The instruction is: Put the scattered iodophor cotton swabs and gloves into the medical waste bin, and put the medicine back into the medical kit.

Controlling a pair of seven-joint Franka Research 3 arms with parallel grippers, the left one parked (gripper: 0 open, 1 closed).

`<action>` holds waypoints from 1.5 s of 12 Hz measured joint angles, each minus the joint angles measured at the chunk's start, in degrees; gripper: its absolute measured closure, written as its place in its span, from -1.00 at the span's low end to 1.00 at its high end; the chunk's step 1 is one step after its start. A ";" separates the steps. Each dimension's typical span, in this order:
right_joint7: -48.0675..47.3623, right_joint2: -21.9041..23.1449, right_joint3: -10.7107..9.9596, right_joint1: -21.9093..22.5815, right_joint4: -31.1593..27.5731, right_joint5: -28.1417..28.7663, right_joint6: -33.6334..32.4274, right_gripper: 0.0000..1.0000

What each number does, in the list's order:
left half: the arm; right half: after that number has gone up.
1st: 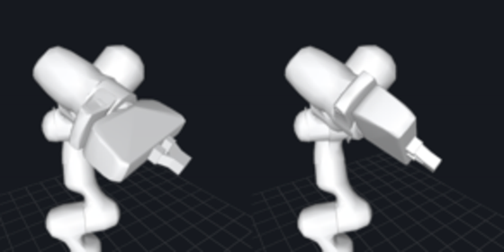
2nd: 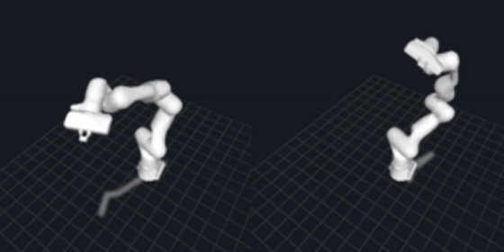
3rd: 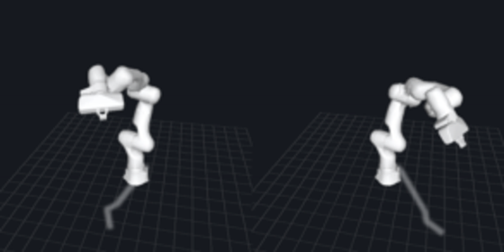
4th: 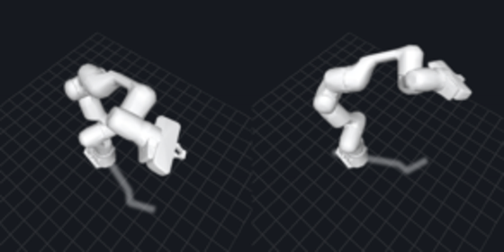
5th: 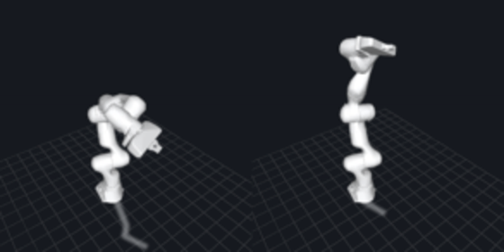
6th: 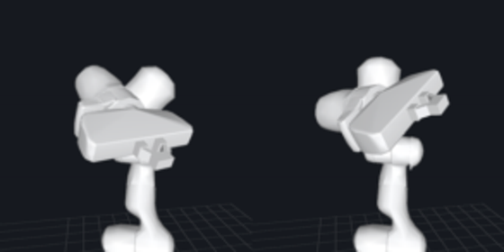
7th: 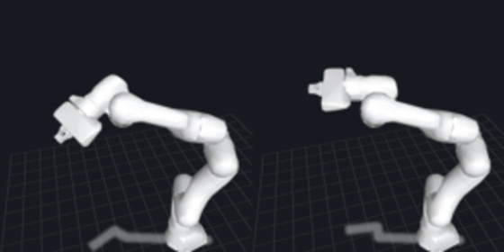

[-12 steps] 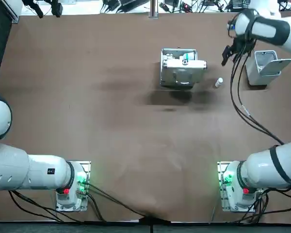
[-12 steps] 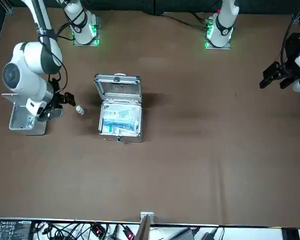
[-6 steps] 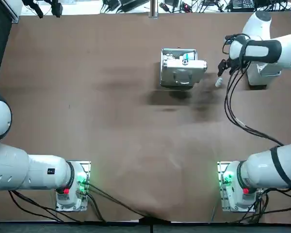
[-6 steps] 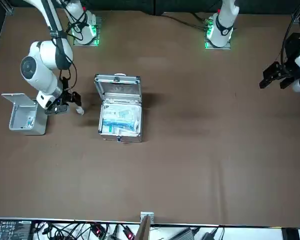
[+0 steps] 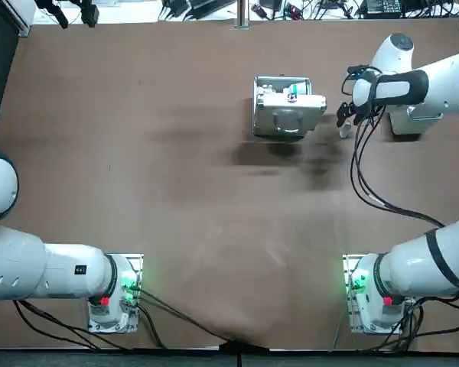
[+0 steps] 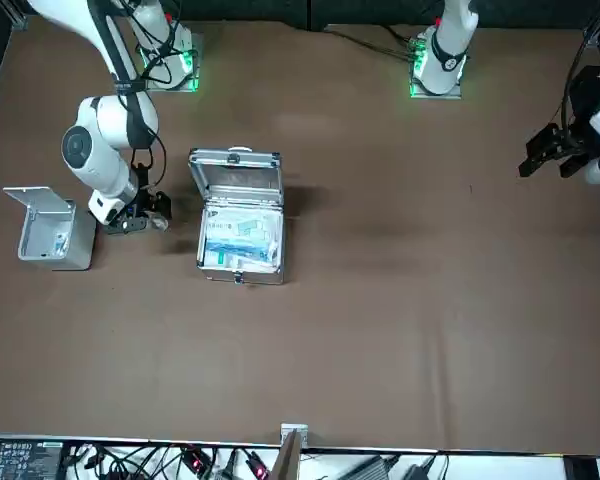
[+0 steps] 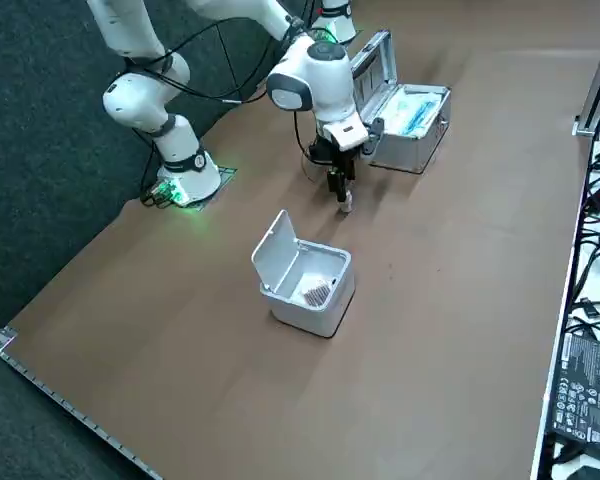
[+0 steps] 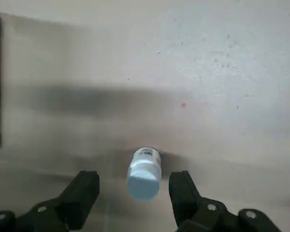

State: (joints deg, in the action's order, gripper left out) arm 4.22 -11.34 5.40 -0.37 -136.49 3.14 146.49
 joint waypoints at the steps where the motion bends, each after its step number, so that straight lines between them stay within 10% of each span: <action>1: 0.00 -0.46 0.00 0.00 0.00 0.00 0.36 -0.79; 9: -0.02 -1.81 -0.17 -0.01 0.02 0.00 0.58 -0.57; 18: -0.03 -1.73 -0.32 -0.07 0.50 0.01 0.59 0.24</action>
State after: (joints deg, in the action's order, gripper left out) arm 4.19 -13.07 5.09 -0.45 -135.99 3.15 147.09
